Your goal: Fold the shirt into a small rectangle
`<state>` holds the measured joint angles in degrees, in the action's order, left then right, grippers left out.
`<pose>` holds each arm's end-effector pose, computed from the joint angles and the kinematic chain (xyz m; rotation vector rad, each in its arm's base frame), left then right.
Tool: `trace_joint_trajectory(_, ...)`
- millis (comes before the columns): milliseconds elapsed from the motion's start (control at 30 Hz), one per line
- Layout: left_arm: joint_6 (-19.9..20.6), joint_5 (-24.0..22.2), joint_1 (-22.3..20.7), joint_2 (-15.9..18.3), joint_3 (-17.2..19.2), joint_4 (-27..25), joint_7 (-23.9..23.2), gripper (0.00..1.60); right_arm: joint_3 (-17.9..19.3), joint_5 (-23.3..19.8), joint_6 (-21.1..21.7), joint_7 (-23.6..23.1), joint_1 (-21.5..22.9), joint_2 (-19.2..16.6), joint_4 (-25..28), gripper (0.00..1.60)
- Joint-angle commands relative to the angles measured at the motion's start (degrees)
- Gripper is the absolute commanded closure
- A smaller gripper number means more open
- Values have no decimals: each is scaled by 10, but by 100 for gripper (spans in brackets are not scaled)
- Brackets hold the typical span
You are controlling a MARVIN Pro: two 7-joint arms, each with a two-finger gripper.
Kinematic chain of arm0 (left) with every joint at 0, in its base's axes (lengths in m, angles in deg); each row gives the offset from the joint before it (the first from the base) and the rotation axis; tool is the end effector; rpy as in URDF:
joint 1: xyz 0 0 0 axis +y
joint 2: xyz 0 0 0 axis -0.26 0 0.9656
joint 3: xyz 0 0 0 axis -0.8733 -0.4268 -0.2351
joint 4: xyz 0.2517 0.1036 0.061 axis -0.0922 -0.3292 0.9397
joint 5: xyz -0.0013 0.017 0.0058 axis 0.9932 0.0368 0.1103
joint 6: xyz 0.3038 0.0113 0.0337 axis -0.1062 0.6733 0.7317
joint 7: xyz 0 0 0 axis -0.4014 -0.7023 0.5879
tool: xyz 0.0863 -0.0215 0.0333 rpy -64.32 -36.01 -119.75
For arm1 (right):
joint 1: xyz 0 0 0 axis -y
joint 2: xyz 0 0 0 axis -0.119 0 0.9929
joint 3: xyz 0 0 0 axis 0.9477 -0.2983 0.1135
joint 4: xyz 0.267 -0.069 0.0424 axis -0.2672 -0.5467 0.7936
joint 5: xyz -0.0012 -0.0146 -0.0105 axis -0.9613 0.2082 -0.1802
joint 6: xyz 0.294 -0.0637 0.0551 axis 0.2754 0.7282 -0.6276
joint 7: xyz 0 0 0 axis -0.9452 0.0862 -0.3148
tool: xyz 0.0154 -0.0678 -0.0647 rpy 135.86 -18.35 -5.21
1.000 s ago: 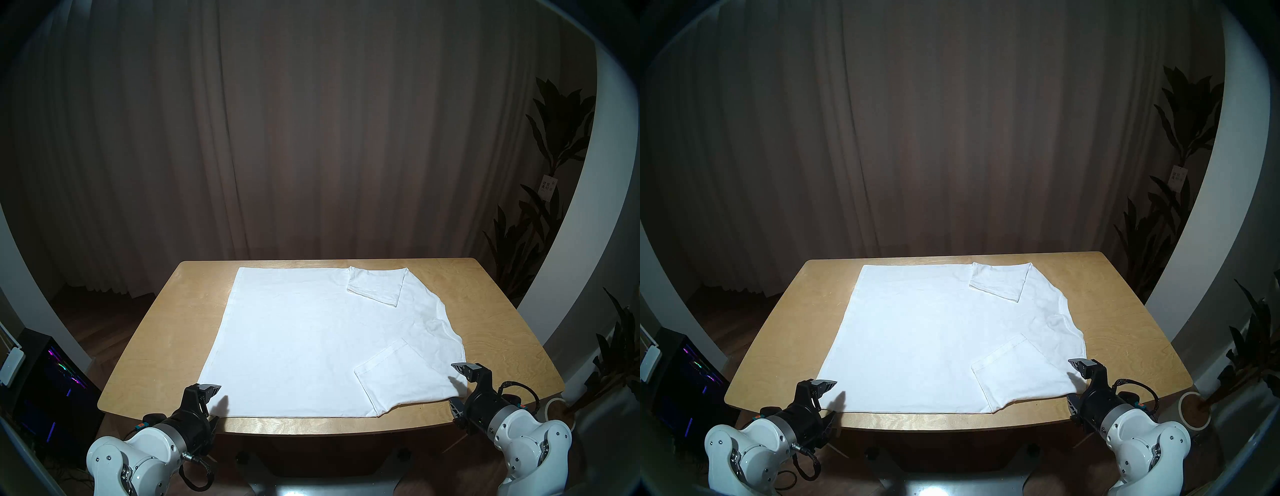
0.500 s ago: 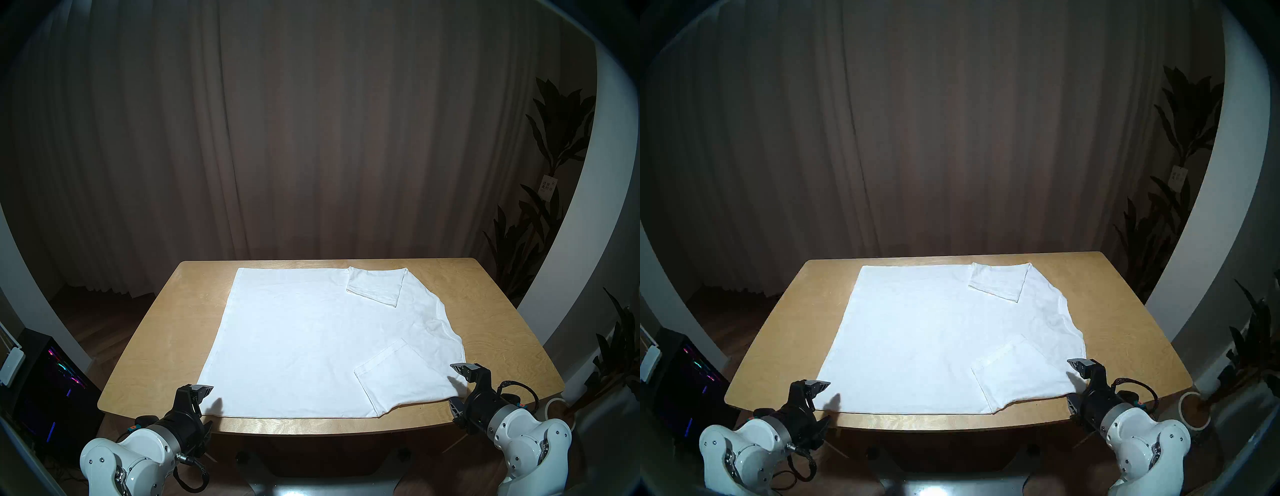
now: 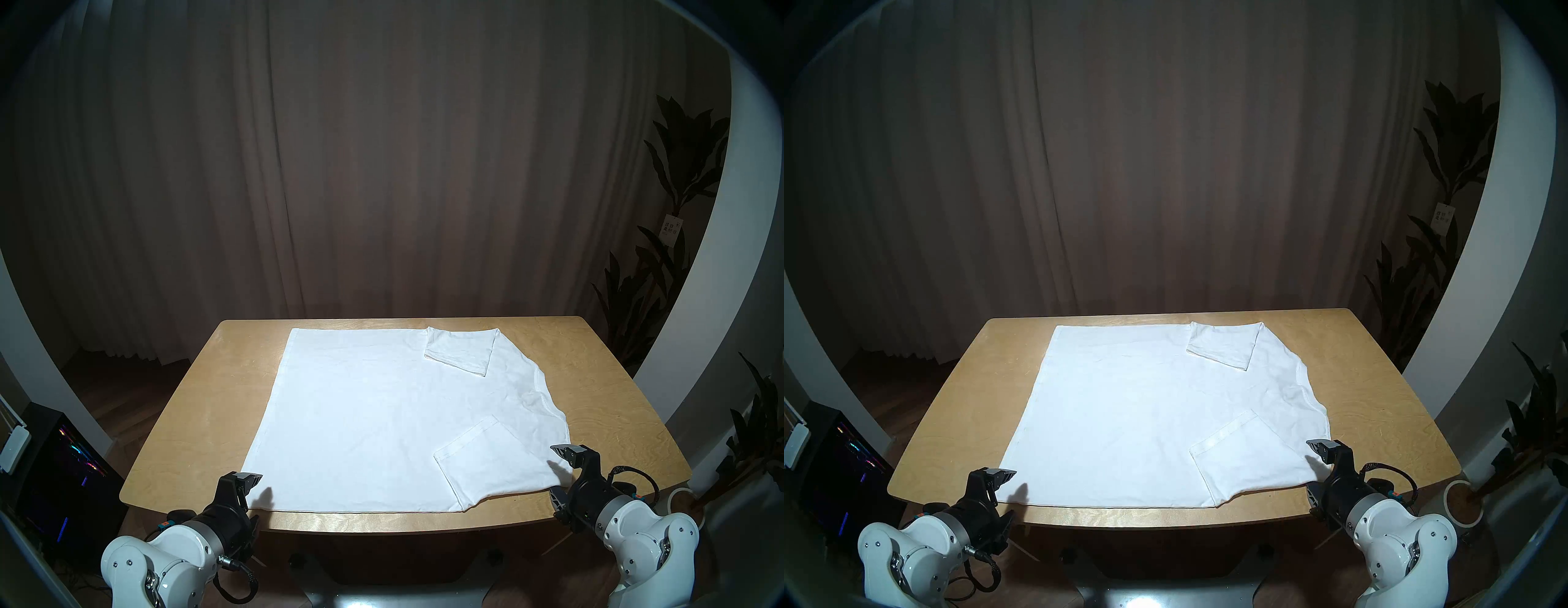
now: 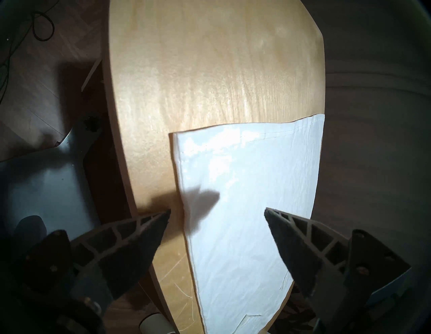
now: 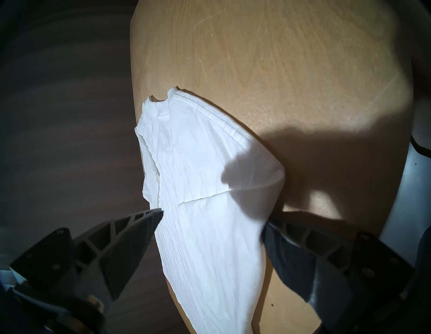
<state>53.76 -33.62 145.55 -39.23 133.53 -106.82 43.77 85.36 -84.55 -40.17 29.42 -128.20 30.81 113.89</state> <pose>0.1781 0.0638 -0.3062 1.8279 1.6334 0.6644 0.2054 -0.0972 -0.3264 -1.6323 1.5248 -0.7501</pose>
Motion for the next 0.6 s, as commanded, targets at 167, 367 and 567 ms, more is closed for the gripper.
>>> trace_joint_trajectory(167, 4, -4, -51, 25, -14, 22, 79, 0, -8, 0, -12, 3, -3, 4, -4, 0)
trace_joint_trajectory(367, -1, 5, -74, 31, -23, 47, 92, 0, -13, 0, -19, 7, 0, 1, -4, 0)
trace_joint_trajectory(567, -1, 7, -98, 40, -26, 70, 103, 0, -25, 3, -37, 12, 5, -3, -11, 0)
